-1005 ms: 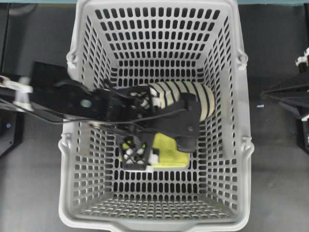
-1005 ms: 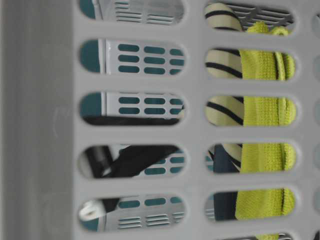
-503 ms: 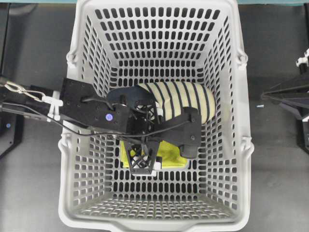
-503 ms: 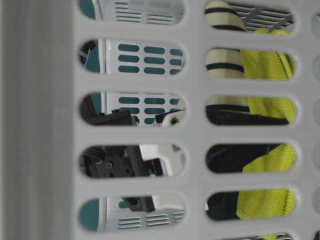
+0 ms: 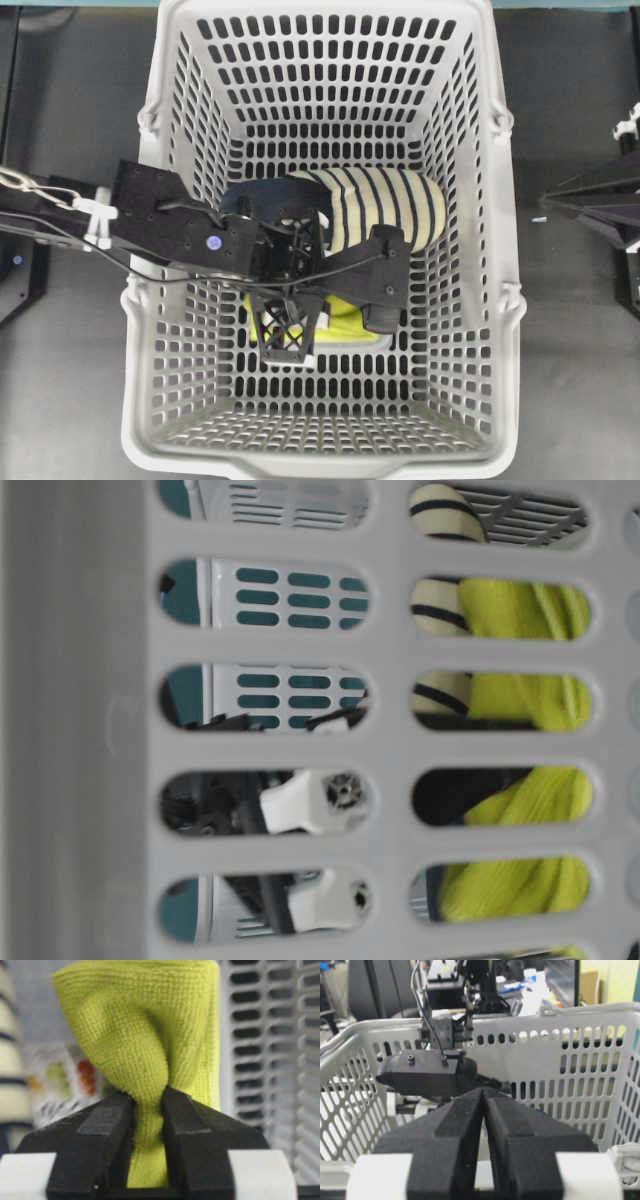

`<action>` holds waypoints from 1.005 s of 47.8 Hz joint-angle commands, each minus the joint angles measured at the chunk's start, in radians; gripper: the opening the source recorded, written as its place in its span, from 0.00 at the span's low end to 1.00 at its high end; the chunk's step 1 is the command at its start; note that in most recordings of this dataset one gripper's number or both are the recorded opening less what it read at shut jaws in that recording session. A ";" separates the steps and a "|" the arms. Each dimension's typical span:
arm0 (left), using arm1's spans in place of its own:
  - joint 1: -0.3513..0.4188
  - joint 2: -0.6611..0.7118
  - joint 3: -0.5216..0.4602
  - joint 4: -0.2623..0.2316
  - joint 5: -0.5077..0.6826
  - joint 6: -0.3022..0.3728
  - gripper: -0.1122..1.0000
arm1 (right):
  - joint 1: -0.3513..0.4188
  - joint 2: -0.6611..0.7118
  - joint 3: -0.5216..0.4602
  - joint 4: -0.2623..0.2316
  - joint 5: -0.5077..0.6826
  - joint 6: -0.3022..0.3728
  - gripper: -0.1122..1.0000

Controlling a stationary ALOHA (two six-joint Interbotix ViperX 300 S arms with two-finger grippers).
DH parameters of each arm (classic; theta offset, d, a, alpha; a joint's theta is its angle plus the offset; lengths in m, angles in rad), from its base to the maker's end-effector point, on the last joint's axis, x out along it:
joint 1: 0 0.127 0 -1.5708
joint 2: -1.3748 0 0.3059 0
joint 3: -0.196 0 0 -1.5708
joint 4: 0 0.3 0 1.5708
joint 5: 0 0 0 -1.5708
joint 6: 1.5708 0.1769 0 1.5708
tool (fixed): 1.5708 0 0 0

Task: Pick up the yellow cloth from the shopping basket with the left arm.
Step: 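Lift the pinched yellow cloth up out of the basket with the left gripper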

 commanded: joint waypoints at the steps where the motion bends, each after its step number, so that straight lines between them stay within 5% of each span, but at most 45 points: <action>1: 0.002 -0.049 -0.037 0.003 0.017 0.002 0.23 | 0.002 0.005 -0.008 0.003 -0.005 0.000 0.09; 28: -0.002 -0.173 -0.505 0.003 0.456 0.021 0.23 | 0.002 0.002 -0.008 0.003 -0.008 0.000 0.09; 48: 0.006 -0.215 -0.469 0.003 0.463 0.028 0.23 | 0.002 0.002 -0.008 0.003 -0.008 0.003 0.09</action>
